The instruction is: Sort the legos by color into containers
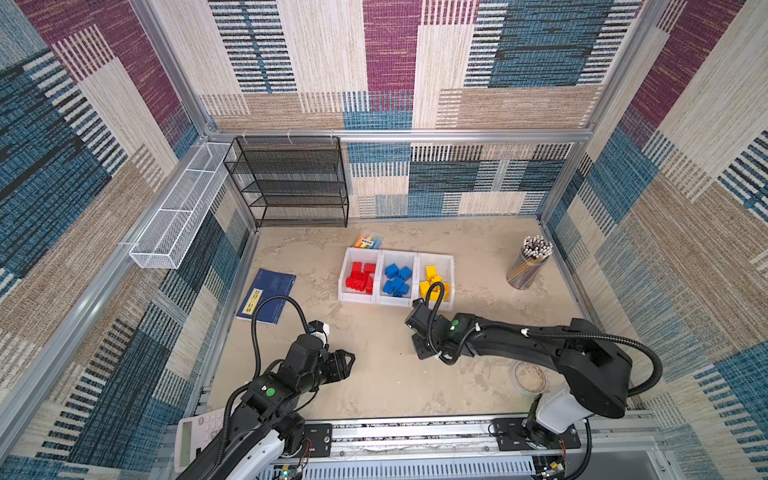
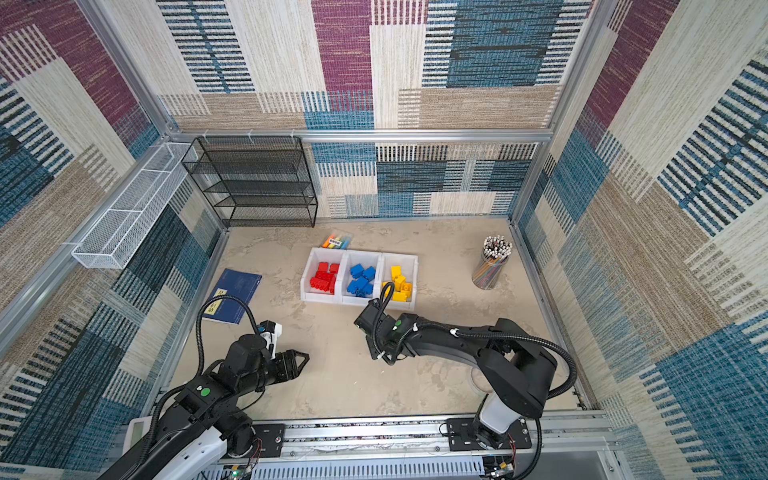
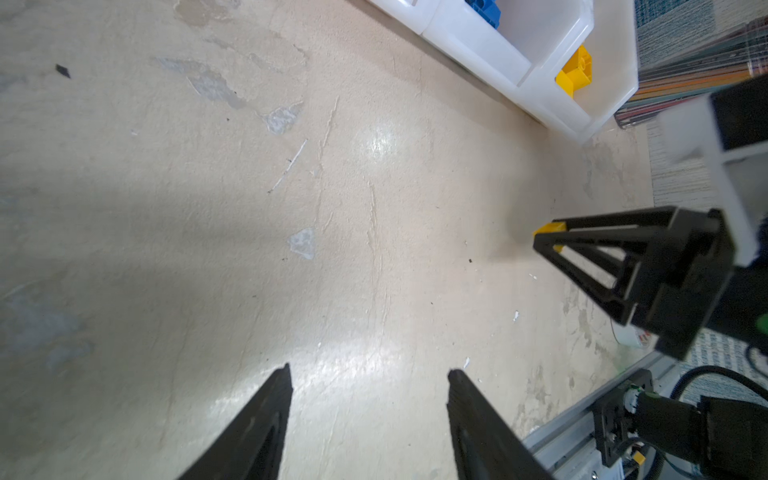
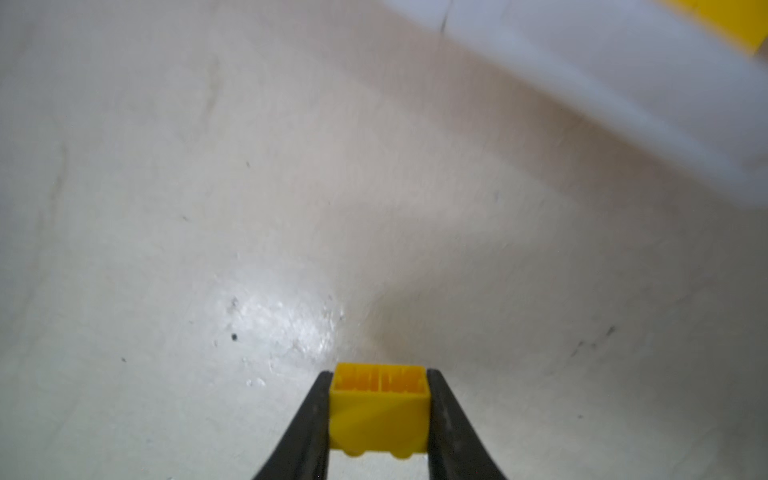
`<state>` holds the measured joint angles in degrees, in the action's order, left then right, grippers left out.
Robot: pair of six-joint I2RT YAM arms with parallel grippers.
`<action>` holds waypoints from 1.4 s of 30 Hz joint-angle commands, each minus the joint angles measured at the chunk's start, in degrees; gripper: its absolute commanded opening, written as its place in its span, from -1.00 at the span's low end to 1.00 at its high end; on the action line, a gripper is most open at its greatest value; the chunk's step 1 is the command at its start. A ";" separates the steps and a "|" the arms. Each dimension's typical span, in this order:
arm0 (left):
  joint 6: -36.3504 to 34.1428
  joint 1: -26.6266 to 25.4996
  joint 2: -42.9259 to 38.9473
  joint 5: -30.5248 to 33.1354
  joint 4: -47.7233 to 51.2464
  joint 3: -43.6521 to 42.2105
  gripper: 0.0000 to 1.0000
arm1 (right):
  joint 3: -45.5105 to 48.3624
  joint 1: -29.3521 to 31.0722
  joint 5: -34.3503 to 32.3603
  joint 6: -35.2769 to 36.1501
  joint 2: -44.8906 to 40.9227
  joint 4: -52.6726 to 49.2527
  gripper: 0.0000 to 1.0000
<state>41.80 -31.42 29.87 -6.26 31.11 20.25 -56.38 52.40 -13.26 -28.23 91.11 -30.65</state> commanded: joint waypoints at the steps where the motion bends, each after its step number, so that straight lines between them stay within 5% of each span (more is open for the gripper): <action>1: 1.00 0.04 0.17 1.44 -0.35 1.05 0.25 | -5.16 -5.29 -2.96 8.40 0.22 0.99 -0.30; 6: 0.52 0.05 0.21 2.15 -0.49 2.04 0.25 | -15.46 -15.15 -0.04 15.10 5.17 2.78 -0.30; 13: -0.13 0.04 0.24 2.12 0.53 2.78 0.25 | -23.27 -18.81 2.82 16.83 13.25 3.21 -0.26; 18: -0.20 0.04 0.19 2.13 0.49 2.77 0.26 | -24.02 -19.09 3.49 15.66 14.20 3.14 0.39; 23: -0.34 0.04 0.23 2.55 0.51 2.97 0.26 | -23.10 -19.34 2.66 15.74 11.08 3.28 0.56; 29: -1.84 0.04 0.28 4.99 -0.87 3.98 0.26 | -16.11 -20.45 0.99 16.81 -0.39 10.36 0.69; 31: -4.21 0.04 0.62 7.77 -0.98 5.84 0.28 | -10.19 -20.67 -1.70 18.08 -7.89 16.85 0.87; 38: -17.00 0.11 1.27 25.94 -2.95 12.92 0.47 | 17.73 -25.62 -10.53 24.91 -38.26 44.27 0.99; 42: -28.29 0.30 -0.44 35.83 -15.80 8.39 0.73 | 30.90 -27.61 -10.15 30.71 -50.02 51.52 1.00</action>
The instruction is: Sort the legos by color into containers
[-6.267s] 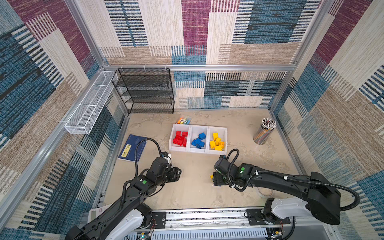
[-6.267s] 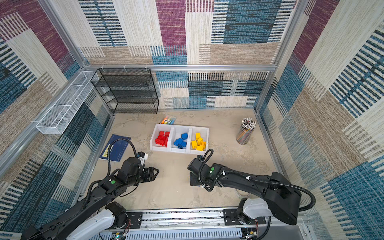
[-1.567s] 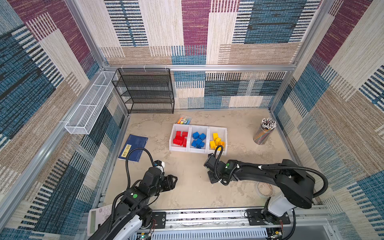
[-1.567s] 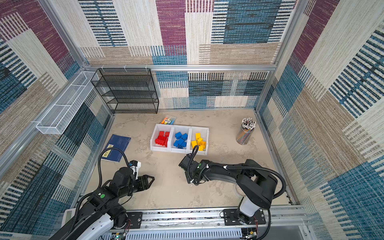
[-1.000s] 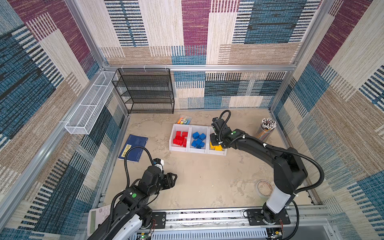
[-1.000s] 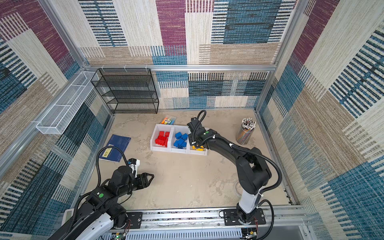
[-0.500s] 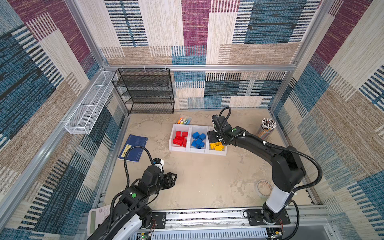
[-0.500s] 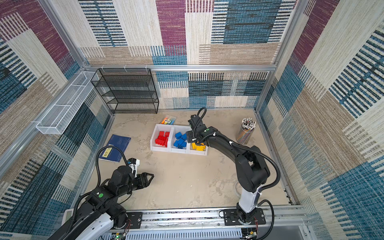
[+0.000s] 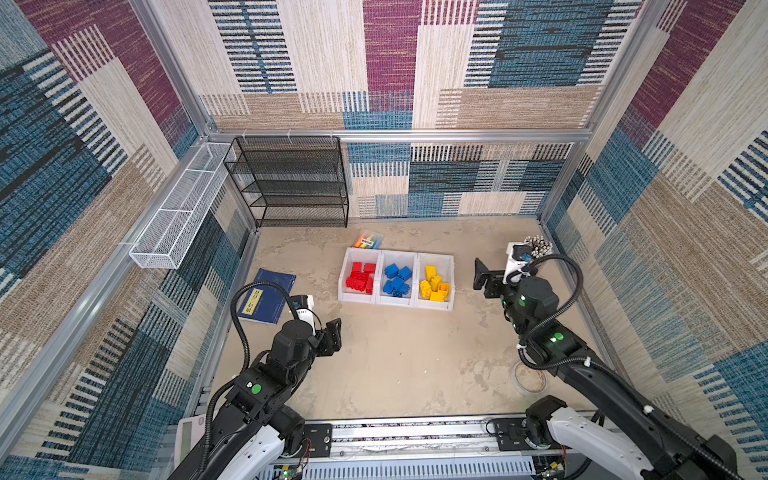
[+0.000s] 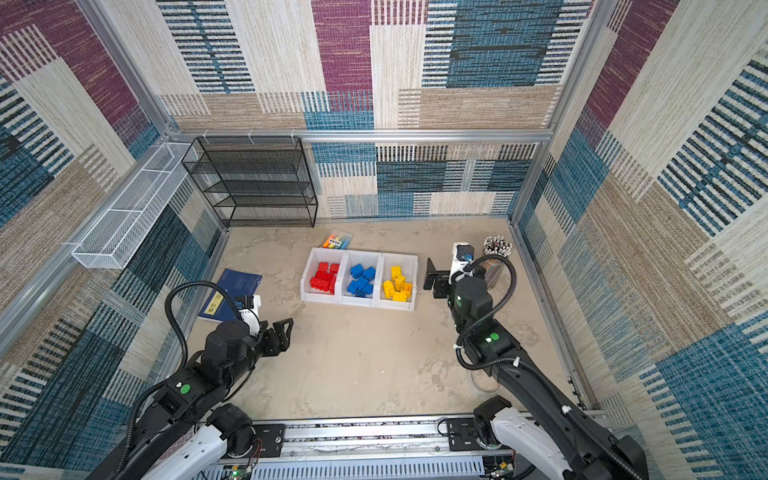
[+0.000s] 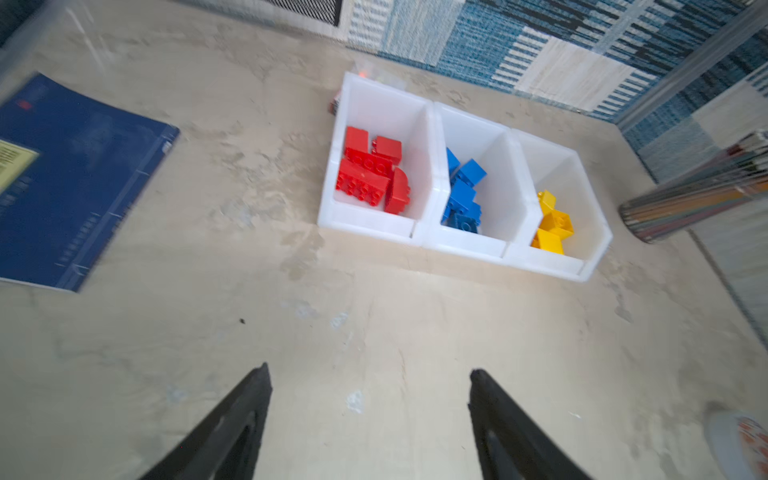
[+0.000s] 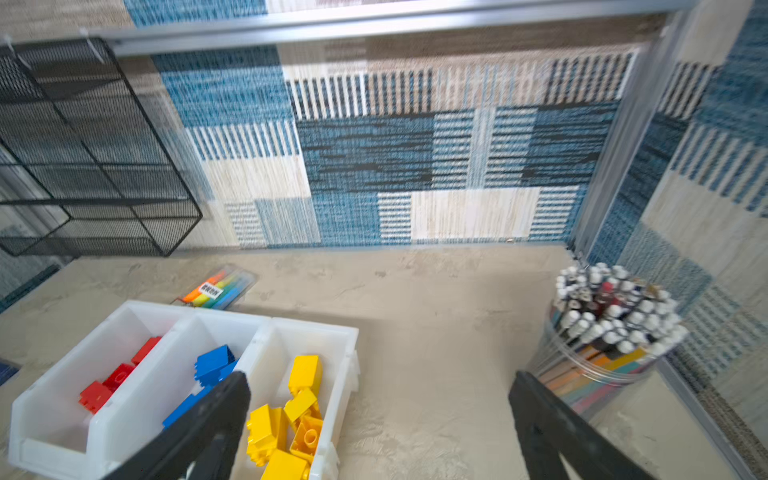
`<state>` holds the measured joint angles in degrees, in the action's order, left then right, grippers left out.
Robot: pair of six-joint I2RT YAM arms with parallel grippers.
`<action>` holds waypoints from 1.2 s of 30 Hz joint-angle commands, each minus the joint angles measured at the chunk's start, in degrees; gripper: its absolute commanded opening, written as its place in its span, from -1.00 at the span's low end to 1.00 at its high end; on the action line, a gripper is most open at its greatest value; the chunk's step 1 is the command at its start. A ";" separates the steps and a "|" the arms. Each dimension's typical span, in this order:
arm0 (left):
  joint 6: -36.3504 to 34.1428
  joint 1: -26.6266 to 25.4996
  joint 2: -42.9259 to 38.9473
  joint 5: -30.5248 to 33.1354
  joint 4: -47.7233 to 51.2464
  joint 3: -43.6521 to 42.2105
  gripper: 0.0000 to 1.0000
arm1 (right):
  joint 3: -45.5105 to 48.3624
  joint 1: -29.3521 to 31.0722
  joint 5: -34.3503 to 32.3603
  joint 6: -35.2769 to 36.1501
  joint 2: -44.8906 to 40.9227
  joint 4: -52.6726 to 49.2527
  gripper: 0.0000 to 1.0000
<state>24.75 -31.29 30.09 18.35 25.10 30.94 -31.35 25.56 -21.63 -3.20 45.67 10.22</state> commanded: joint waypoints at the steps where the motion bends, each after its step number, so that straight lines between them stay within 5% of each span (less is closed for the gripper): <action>1: -14.97 0.18 -0.73 12.96 -14.56 -4.55 0.78 | 8.67 -1.11 -2.43 6.80 -5.91 12.56 1.00; 6: -28.82 5.27 5.75 18.32 -43.82 -17.30 0.98 | 18.11 -6.51 -2.63 9.45 -5.76 22.96 0.99; 15: -24.47 23.29 29.67 1.84 -57.55 -17.43 0.97 | 24.32 -21.22 6.52 -0.66 13.00 41.43 0.99; 19: -23.31 28.64 36.65 -5.41 -59.56 -14.41 0.97 | 24.64 -22.20 6.25 -1.54 21.12 46.89 0.99; 27: -25.56 31.34 48.41 -15.50 -65.11 -8.39 0.97 | 18.40 -23.16 11.68 3.43 39.33 59.76 1.00; 30: -26.02 31.53 58.31 -16.32 -81.88 -11.39 0.96 | 20.19 -24.87 14.95 2.68 42.53 65.54 1.00; 32: -25.61 31.60 56.46 -16.72 -67.48 -5.91 0.97 | 19.86 -24.98 14.97 2.35 42.04 63.52 0.99; 36: -24.84 33.46 58.43 -19.81 -67.64 -4.33 0.97 | 19.99 -25.21 15.23 2.54 42.80 65.25 0.99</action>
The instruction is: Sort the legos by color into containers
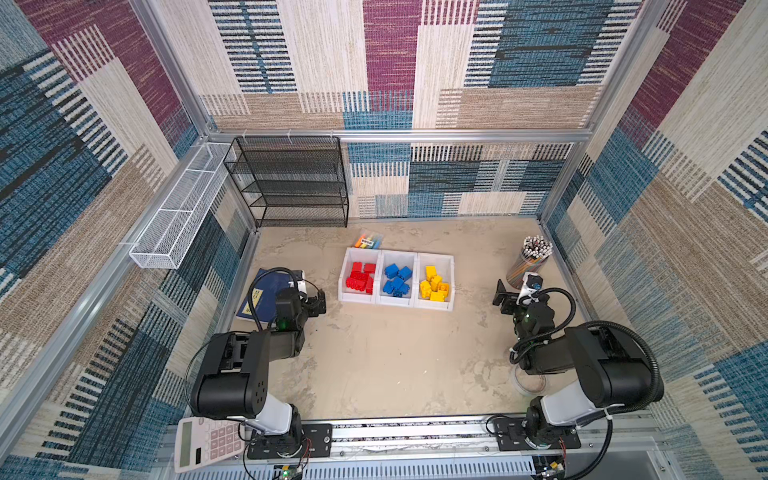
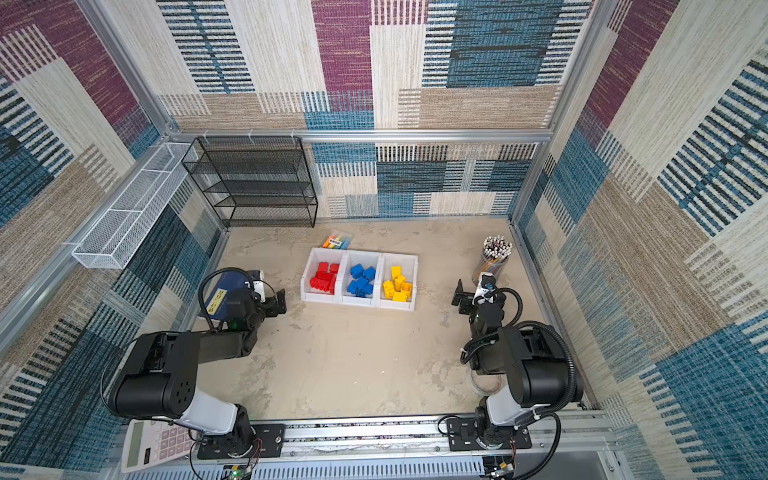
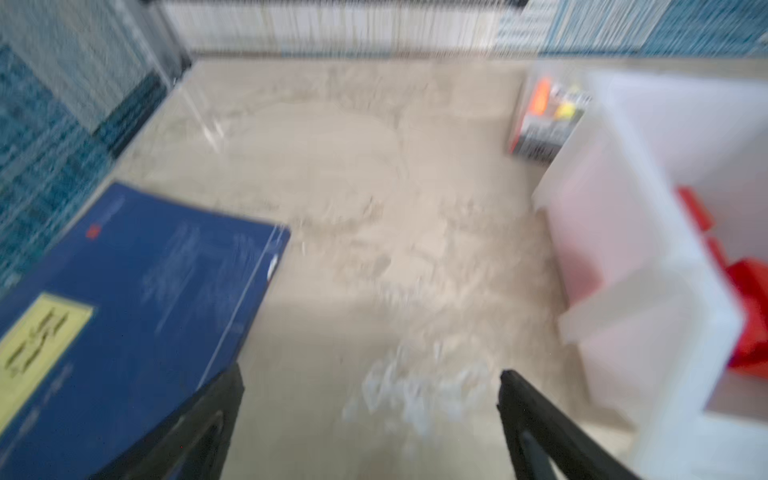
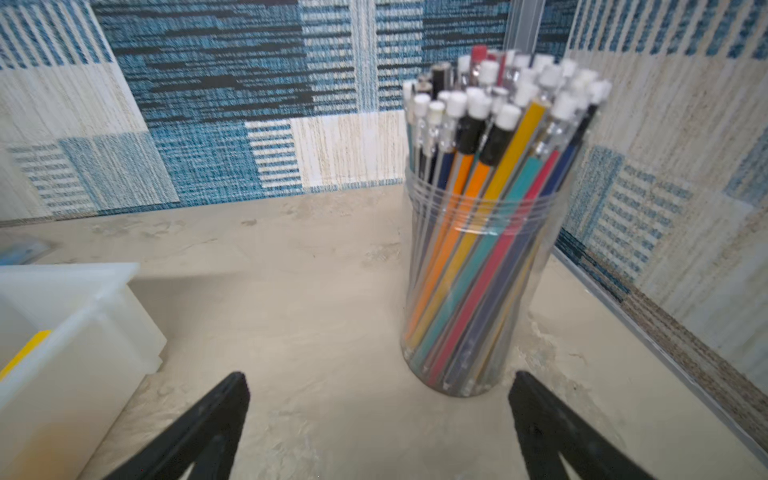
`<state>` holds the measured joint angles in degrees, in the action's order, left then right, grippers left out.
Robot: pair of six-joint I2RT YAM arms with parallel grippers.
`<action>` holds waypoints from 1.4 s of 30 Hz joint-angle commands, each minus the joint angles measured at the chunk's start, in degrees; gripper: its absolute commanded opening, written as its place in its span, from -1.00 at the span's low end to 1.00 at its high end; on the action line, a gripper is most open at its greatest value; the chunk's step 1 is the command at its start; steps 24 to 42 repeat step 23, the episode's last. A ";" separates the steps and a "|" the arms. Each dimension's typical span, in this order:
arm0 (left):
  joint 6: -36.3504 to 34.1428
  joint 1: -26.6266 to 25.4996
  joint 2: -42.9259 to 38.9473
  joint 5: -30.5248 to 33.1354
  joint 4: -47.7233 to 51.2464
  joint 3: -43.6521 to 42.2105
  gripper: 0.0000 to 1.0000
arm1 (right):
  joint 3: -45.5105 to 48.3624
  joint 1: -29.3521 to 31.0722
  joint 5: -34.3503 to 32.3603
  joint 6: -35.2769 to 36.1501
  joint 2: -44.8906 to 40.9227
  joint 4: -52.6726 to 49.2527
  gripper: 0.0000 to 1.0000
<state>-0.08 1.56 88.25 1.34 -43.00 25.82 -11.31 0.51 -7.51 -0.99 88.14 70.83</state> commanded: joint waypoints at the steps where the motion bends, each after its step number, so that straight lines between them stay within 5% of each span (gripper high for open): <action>1: 0.03 0.59 0.46 -2.84 -1.13 0.26 0.97 | -0.08 -0.16 1.18 0.18 0.06 3.93 0.99; 42: -0.19 0.72 0.18 -3.84 -1.30 -0.03 0.97 | 0.32 -0.16 1.18 0.46 -0.26 4.76 0.99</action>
